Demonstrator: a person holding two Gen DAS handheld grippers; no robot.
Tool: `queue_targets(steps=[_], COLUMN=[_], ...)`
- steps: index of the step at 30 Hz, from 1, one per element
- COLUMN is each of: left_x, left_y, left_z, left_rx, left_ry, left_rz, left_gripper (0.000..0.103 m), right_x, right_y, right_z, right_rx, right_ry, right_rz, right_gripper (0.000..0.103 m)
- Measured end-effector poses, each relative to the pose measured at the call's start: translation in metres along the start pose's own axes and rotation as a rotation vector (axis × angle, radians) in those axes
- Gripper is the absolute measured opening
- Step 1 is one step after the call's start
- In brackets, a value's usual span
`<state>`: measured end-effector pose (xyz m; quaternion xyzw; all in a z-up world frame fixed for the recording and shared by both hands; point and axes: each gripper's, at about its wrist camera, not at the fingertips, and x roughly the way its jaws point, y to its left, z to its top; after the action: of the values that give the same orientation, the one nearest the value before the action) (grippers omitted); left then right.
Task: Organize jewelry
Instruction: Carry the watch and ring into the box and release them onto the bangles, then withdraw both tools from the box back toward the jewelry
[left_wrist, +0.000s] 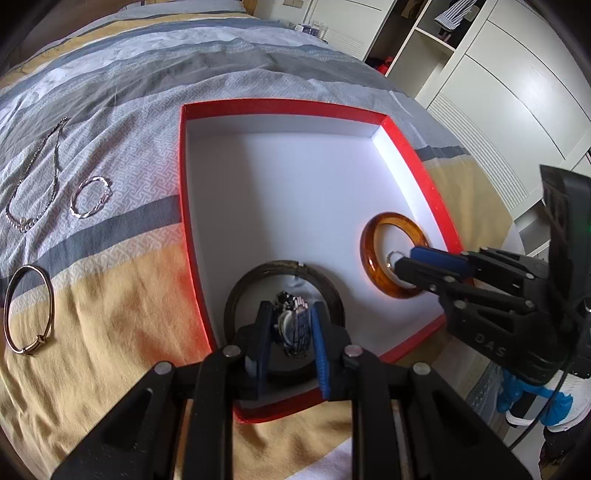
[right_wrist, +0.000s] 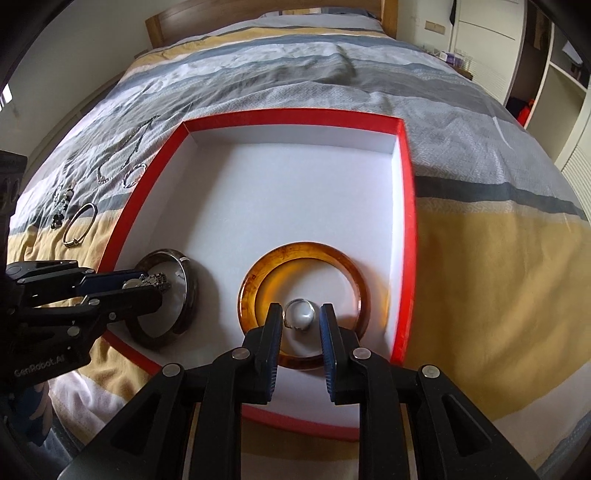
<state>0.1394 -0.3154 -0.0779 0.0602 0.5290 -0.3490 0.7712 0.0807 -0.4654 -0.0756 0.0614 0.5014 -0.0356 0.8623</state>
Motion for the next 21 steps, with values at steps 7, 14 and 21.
queue_targets(steps=[7, 14, 21], left_x=[-0.018, -0.093, -0.176], left_y=[-0.003, -0.009, -0.010], left_z=[0.006, 0.011, -0.011], left_rx=[-0.026, -0.032, -0.022], left_ry=[-0.005, -0.131, -0.261], left_rz=[-0.034, -0.051, 0.002], left_gripper=[0.036, 0.036, 0.039], right_x=[-0.033, -0.083, -0.147], right_y=[-0.012, -0.021, -0.019], right_z=[-0.010, -0.028, -0.044], right_rx=[0.039, 0.079, 0.126], right_ry=[-0.044, -0.102, -0.200], right_rz=[-0.005, -0.029, -0.033], right_gripper=[0.024, 0.025, 0.028])
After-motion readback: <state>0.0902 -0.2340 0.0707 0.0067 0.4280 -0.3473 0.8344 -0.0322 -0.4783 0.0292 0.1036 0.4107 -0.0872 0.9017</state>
